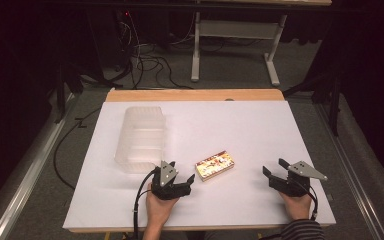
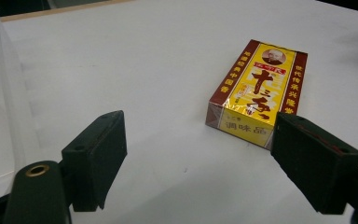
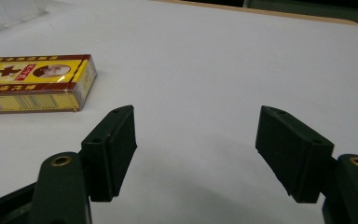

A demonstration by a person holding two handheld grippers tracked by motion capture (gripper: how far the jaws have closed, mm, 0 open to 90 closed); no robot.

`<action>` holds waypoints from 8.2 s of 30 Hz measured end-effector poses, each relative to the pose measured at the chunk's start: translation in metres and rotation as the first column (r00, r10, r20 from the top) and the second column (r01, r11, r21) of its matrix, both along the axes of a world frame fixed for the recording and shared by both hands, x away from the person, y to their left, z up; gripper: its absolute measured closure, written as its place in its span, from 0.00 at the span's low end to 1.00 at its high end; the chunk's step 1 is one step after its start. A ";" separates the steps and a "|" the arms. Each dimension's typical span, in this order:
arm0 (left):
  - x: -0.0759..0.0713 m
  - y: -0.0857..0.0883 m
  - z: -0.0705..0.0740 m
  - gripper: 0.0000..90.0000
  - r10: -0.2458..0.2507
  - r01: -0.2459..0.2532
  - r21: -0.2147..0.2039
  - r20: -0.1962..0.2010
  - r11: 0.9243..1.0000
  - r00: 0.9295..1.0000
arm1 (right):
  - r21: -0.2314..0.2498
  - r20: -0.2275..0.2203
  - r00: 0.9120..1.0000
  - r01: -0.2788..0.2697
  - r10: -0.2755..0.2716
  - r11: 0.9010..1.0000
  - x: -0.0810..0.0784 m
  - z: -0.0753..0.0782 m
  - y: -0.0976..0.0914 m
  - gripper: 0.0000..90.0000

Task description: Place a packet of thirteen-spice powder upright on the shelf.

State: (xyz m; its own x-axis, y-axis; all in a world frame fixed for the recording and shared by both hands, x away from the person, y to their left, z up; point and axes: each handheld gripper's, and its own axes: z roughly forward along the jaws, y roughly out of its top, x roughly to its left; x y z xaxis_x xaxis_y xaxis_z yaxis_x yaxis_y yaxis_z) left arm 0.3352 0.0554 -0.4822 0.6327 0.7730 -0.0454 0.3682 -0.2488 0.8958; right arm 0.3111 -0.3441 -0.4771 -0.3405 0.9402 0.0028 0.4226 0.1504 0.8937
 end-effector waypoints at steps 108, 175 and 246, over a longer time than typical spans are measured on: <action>0.079 -0.131 0.019 0.23 -0.253 0.322 0.308 -0.245 0.895 0.936 | -0.015 0.005 1.000 -0.024 0.024 1.000 0.000 0.000 0.001 0.33; 0.056 -0.079 0.072 0.37 -0.166 0.182 0.230 -0.088 0.956 0.982 | -0.016 -0.005 1.000 -0.024 0.024 1.000 0.000 0.000 0.002 0.34; 0.062 0.033 0.089 0.37 0.149 -0.147 0.127 -0.005 0.981 0.989 | -0.022 -0.003 1.000 -0.027 0.027 0.999 0.000 0.000 0.002 0.33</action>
State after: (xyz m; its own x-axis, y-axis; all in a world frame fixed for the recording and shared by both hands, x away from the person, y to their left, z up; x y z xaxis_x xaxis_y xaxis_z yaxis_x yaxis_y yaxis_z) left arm 0.3976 0.0881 -0.3930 0.5111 0.8581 0.0494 0.4223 -0.3008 0.8551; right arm 0.3113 -0.3420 -0.4771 -0.3655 0.9306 -0.0171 0.4203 0.1814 0.8891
